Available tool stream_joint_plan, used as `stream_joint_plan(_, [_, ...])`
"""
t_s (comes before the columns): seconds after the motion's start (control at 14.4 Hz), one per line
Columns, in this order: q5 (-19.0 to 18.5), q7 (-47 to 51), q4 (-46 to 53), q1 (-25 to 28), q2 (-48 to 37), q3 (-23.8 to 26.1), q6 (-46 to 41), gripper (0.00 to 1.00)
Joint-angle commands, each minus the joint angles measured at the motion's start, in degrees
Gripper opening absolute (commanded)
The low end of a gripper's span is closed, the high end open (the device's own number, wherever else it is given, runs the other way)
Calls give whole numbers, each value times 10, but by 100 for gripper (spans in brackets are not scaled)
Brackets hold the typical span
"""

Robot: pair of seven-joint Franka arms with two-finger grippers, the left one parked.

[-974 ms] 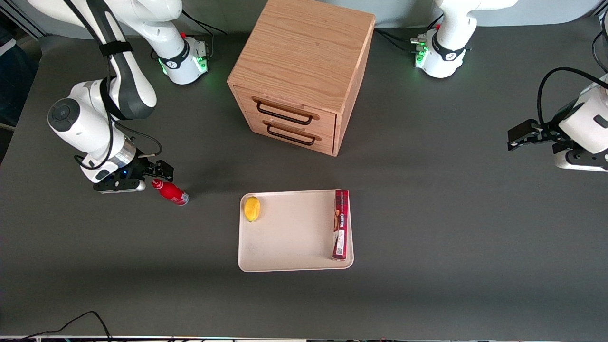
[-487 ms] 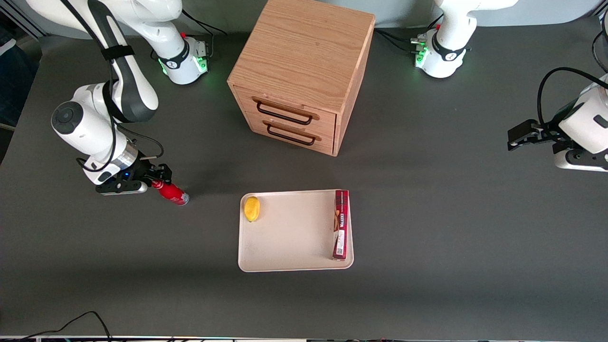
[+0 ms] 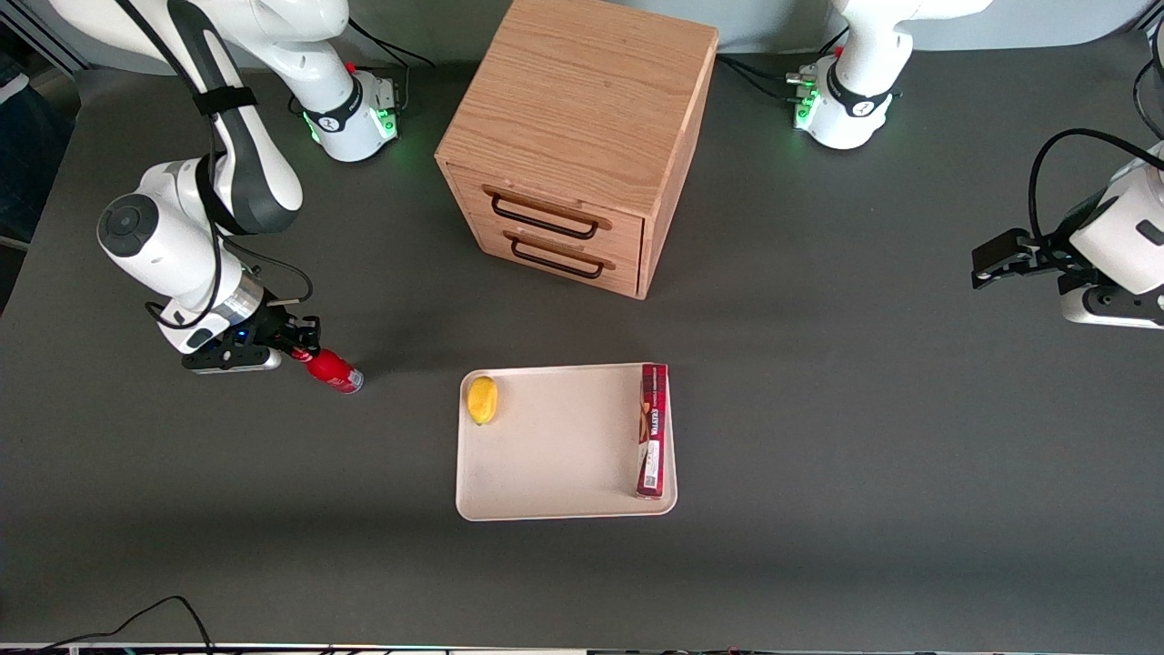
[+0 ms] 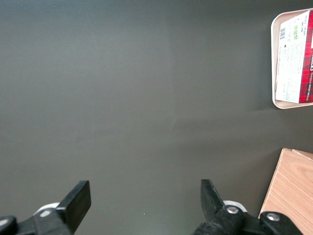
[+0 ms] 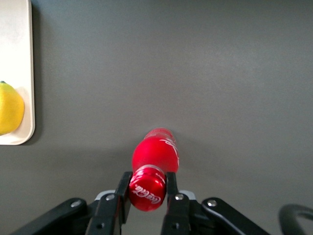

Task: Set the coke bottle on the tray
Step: 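Close the right gripper on the bottle's cap end, then lift the bottle and pull it back toward the right arm base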

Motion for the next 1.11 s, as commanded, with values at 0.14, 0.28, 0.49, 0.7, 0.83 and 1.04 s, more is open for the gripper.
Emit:
stream_joint_plan(0.14, [-5,1,68,-3,-90,1,-190,0])
stream_joint_plan(0.28, [-3,1,108,-3,-116,0,-280,0])
stream_joint_plan(0.49, [-2,2,192,-5,-136,-3,-403,0])
stream_joint_plan(0.7, [-2,7,286,-8,-130,-5,-502,0])
stream_joint_plan(0.83, [-3,7,312,-9,-124,-5,-520,0])
stream_joint_plan(1.04, [-7,37,351,-3,-96,0,-520,0])
